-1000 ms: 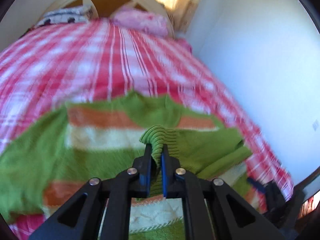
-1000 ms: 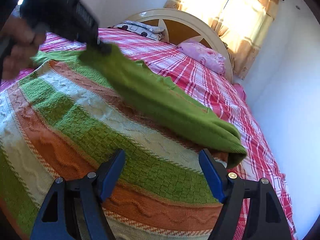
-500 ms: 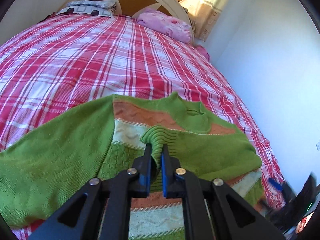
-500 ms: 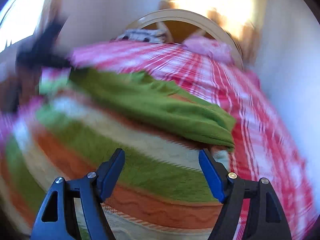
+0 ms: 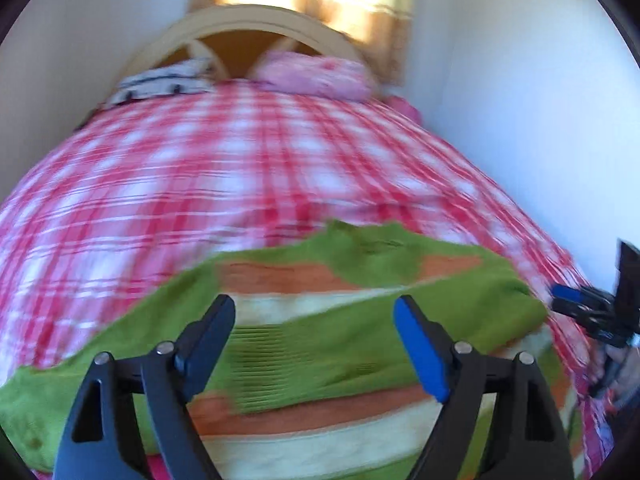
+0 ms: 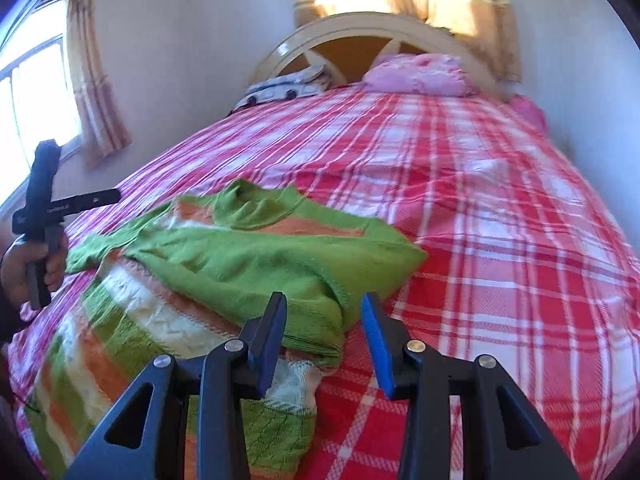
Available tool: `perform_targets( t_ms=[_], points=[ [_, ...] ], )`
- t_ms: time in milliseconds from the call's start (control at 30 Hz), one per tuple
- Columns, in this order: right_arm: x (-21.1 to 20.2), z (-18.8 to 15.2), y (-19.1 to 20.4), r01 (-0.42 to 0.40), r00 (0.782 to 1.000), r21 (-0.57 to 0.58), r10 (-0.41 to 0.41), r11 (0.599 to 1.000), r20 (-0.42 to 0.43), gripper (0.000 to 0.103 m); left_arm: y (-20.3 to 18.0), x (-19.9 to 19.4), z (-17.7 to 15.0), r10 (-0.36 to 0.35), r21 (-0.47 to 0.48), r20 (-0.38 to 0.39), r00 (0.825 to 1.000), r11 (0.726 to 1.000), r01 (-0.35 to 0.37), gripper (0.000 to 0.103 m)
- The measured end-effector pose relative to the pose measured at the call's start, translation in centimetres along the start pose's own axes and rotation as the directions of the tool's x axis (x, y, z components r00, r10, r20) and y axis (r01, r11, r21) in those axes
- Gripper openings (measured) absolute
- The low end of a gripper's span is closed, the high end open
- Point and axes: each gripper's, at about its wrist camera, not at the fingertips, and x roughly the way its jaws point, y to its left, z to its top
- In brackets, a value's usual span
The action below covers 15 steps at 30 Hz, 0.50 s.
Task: Fold small clothes
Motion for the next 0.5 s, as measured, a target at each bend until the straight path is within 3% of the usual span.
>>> perform_targets(
  t_ms=[67, 133, 167, 200, 333, 500],
  points=[
    [1.3, -0.1, 0.3, 0.029, 0.998, -0.046, -0.032, 0.998, -0.048, 0.04, -3.0, 2.0, 0.1, -0.04, 0.055, -0.042, 0.998, 0.998, 0.043, 0.084],
    [2.0, -0.6, 0.3, -0.011, 0.996, -0.042, 0.007, 0.999, -0.087, 0.019, -5.8, 4.6, 0.0, -0.058, 0.106, -0.094, 0.994, 0.992, 0.068, 0.084],
    [2.1, -0.8, 0.5, 0.009, 0.996, -0.056, -0.014, 0.998, -0.094, 0.016, -6.7, 5.6, -0.1, -0.046, 0.121, -0.117, 0.992, 0.991, 0.06, 0.084],
    [2.0, -1.1, 1.0, 0.057, 0.992, -0.088, -0.066, 0.995, -0.103, 0.005, -7.4, 6.7, -0.3, -0.018, 0.137, -0.124, 0.992, 0.99, 0.035, 0.084],
    [0.4, -2.6, 2.2, 0.113, 0.986, -0.131, -0.127, 0.985, -0.105, 0.003, -7.1, 9.8, -1.3, 0.057, 0.112, -0.158, 0.986, 0.993, -0.039, 0.084],
    [-0.1, -4.0, 3.1, 0.108, 0.982, -0.14, -0.128, 0.984, -0.138, 0.003, -6.1, 9.6, -2.1, 0.02, 0.061, -0.155, 0.988, 0.998, -0.011, 0.086]
  ],
)
